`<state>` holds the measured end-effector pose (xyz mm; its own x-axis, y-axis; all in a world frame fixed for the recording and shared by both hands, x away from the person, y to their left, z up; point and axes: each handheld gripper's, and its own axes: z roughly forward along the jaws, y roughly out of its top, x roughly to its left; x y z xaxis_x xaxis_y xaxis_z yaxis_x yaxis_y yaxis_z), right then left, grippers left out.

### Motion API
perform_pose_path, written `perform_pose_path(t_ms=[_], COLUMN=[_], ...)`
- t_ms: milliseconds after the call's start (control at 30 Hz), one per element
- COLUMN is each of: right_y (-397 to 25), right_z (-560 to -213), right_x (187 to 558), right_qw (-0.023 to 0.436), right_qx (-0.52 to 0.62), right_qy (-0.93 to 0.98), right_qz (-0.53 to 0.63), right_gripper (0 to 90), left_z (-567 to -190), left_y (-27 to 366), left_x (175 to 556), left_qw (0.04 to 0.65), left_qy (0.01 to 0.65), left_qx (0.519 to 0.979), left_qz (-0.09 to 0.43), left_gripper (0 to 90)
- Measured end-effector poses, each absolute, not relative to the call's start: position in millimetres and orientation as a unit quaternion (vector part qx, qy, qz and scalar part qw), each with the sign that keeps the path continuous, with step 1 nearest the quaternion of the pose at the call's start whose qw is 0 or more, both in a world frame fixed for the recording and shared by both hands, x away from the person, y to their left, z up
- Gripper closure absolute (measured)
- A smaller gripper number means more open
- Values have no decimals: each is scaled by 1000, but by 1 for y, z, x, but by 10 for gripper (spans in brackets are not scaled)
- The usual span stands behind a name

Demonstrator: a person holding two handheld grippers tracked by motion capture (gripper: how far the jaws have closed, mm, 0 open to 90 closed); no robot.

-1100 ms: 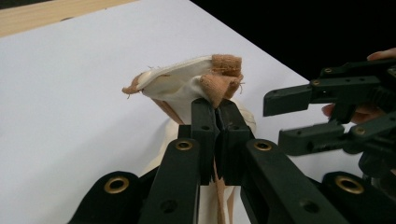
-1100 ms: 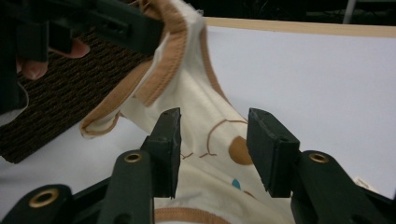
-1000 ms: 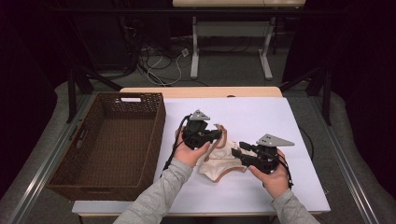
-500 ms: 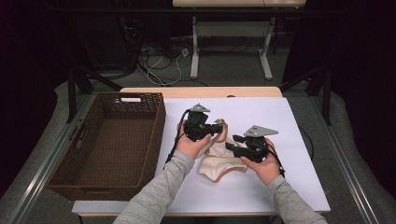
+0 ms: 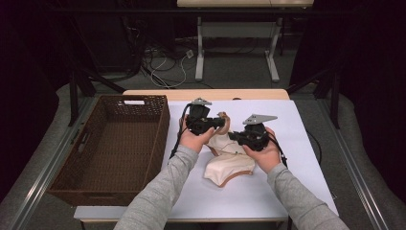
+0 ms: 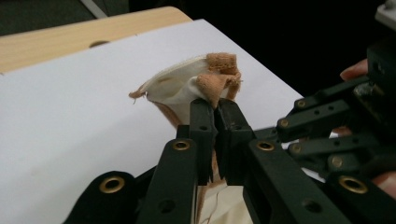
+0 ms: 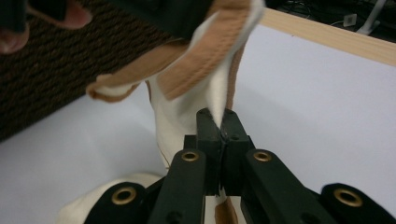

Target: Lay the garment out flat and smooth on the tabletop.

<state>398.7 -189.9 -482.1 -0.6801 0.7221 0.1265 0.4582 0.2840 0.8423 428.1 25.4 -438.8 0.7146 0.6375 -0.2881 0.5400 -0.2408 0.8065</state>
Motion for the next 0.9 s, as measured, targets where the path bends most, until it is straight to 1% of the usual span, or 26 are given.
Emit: perform_pose_path(t_ms=[67, 133, 267, 467, 633, 767, 900], right_y=[-193, -195, -197, -202, -209, -215, -221], right_z=[-476, -470, -459, -450, -448, -451, -458], right_x=[406, 413, 423, 440, 454, 465, 476], right_qw=[139, 142, 154, 171, 187, 193, 200], right_qx=[386, 396, 403, 425, 451, 472, 490], right_qy=[783, 778, 772, 756, 744, 732, 728], right_qz=[467, 467, 467, 467, 457, 451, 437], right_gripper=[892, 892, 892, 892, 892, 892, 891], left_z=[-438, -439, -438, -433, -435, -443, -457], left_y=[27, 30, 34, 37, 38, 37, 31], left_x=[429, 432, 432, 427, 418, 409, 395], left_qw=[493, 494, 499, 508, 506, 506, 497], left_qy=[383, 388, 398, 390, 387, 384, 372], left_qx=[779, 775, 766, 761, 763, 765, 778], left_qz=[57, 66, 75, 100, 112, 106, 97], left_gripper=[818, 755, 662, 543, 478, 446, 410])
